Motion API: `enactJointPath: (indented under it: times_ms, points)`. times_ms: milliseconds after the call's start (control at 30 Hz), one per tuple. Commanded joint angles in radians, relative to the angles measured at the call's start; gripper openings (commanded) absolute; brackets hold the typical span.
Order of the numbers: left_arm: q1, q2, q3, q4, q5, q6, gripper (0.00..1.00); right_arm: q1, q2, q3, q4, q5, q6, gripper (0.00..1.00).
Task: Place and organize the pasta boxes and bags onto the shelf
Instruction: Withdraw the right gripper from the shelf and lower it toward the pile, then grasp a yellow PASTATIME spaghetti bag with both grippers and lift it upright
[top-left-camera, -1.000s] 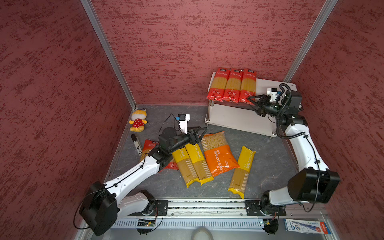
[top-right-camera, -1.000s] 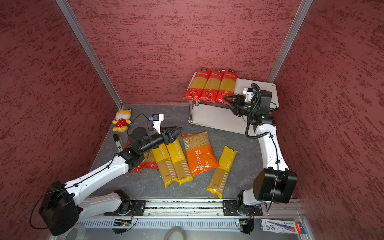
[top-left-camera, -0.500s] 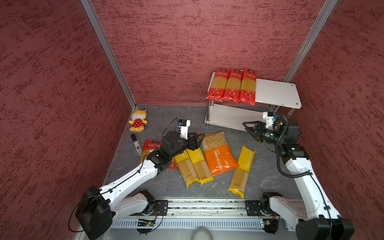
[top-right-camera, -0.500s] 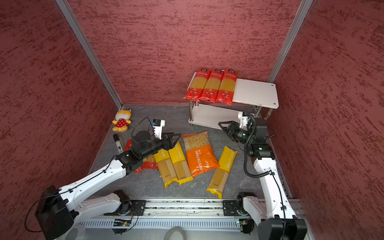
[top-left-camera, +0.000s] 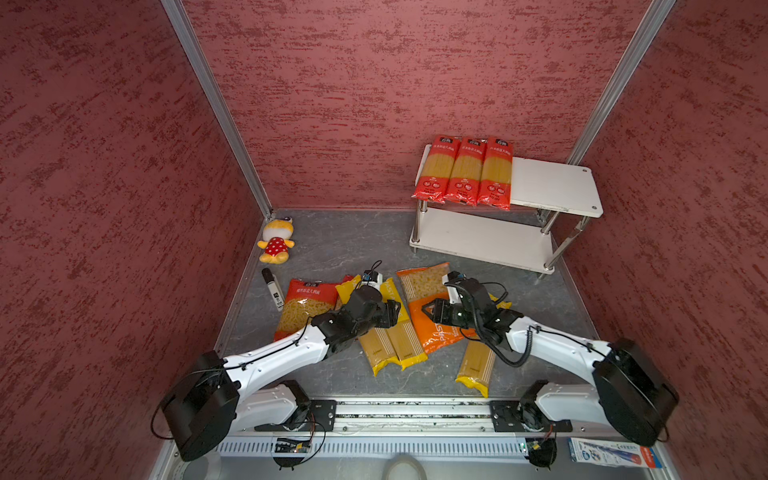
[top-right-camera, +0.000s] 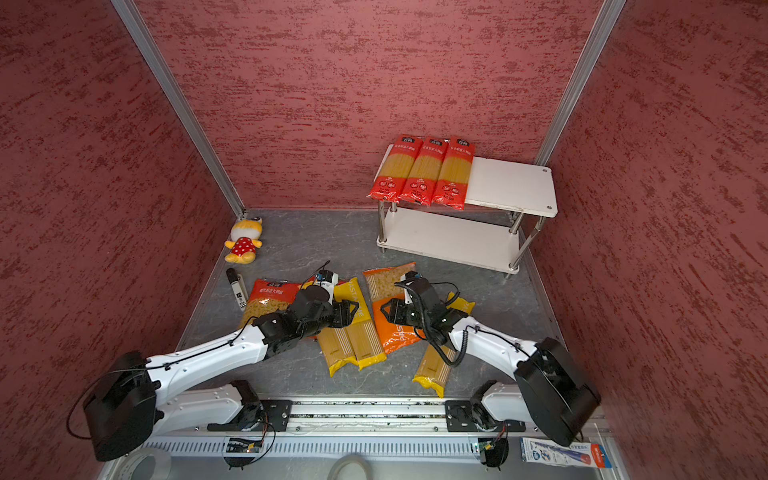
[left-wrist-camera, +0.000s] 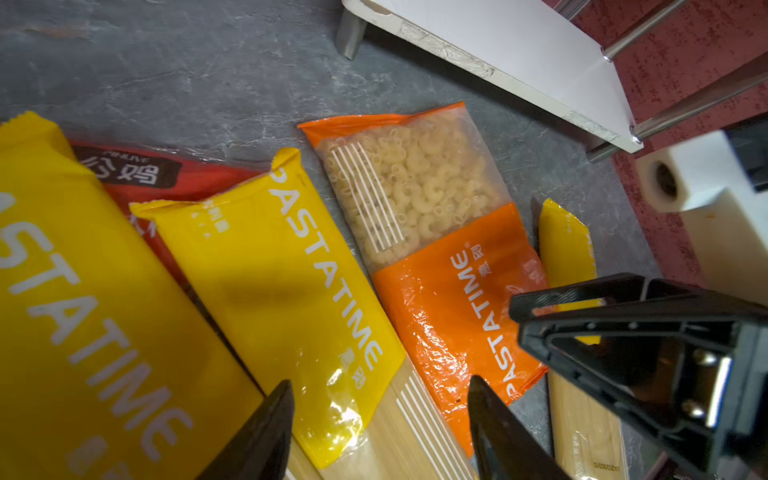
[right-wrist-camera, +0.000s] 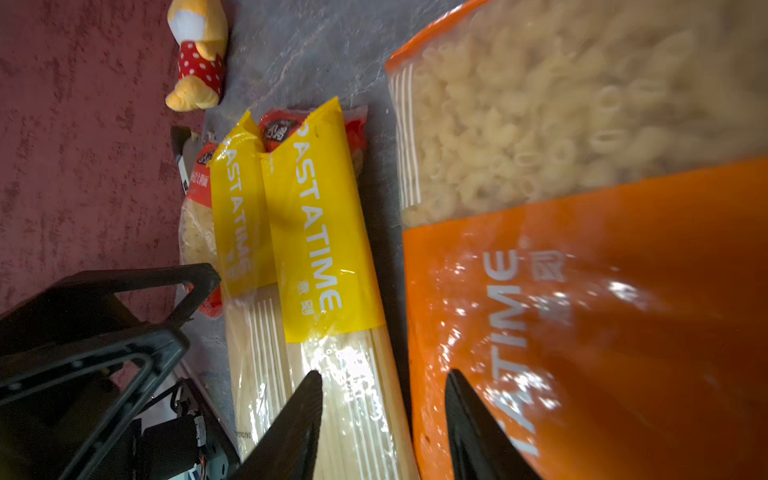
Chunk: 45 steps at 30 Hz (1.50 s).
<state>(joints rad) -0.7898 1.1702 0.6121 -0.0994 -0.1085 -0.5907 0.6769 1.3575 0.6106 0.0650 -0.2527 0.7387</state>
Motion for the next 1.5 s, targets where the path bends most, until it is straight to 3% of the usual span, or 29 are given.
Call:
enactJointPath:
  times_ms: [0,400,567,700,967,1067,1267,1467]
  points:
    - [0.031,-0.042,-0.026,-0.019,-0.010,-0.018,0.66,0.021,0.074,0.051,0.131,-0.043,-0.033,0.51]
    - [0.097,-0.098,-0.086,0.019,0.074,-0.051,0.65,0.001,0.354,0.212,0.058,-0.235,-0.170,0.61]
    - [0.095,-0.089,-0.095,0.048,0.083,-0.065,0.65,-0.004,0.431,0.236,0.113,-0.399,-0.221,0.60]
    - [0.095,-0.086,-0.092,0.062,0.091,-0.067,0.63,-0.005,0.438,0.222,0.176,-0.470,-0.267,0.52]
    - [0.105,-0.130,-0.073,0.049,0.090,-0.047,0.63,-0.021,0.349,0.156,0.304,-0.452,-0.223,0.16]
    - [0.130,-0.173,-0.064,0.043,0.119,-0.027,0.63,-0.033,0.303,0.105,0.407,-0.450,-0.172,0.08]
    - [0.206,-0.242,-0.033,0.053,0.242,-0.009,0.66,-0.052,0.174,0.073,0.472,-0.431,-0.131,0.00]
    - [0.300,-0.234,-0.029,0.172,0.412,-0.007,0.74,-0.080,-0.010,0.055,0.512,-0.329,-0.164,0.00]
